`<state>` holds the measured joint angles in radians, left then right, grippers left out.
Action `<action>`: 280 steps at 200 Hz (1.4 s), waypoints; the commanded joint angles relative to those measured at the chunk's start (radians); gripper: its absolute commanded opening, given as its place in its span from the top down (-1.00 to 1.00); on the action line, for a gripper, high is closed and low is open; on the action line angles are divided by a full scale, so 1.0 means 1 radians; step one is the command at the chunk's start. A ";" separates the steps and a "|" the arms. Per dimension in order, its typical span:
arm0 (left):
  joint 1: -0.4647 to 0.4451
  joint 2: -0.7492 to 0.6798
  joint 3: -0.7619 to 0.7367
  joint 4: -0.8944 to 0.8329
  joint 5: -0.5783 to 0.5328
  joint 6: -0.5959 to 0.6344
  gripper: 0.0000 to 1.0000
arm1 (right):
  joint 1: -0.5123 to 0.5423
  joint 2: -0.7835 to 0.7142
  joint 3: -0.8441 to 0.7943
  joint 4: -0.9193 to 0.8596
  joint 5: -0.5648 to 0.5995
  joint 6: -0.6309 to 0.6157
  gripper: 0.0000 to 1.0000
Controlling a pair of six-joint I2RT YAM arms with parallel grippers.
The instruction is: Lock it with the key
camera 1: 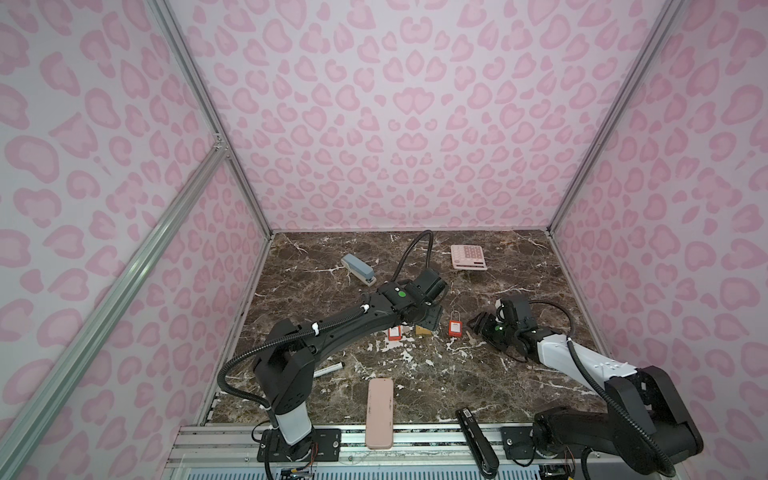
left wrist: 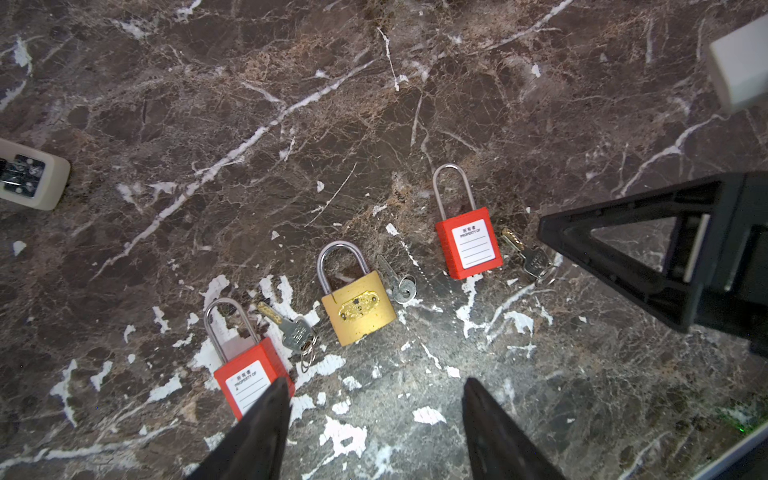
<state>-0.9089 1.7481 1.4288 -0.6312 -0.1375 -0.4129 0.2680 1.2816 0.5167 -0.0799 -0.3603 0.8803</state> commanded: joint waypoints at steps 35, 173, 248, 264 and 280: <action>0.000 0.007 0.008 -0.007 -0.006 0.007 -0.35 | 0.000 -0.061 -0.074 0.042 -0.065 0.080 -0.35; -0.010 0.013 0.006 0.000 -0.002 0.002 -0.35 | -0.004 0.049 -0.103 0.226 -0.164 0.152 -0.44; -0.011 0.007 -0.005 0.001 -0.005 0.005 -0.35 | -0.033 0.001 -0.119 0.216 -0.180 0.160 -0.44; -0.012 0.011 -0.004 0.004 -0.001 0.005 -0.35 | -0.033 -0.006 -0.142 0.236 -0.195 0.170 -0.44; -0.013 0.014 0.000 0.006 0.001 0.005 -0.35 | -0.033 -0.002 -0.153 0.243 -0.205 0.167 -0.43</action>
<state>-0.9184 1.7538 1.4284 -0.6304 -0.1349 -0.4133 0.2344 1.2781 0.3820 0.1585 -0.5484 1.0401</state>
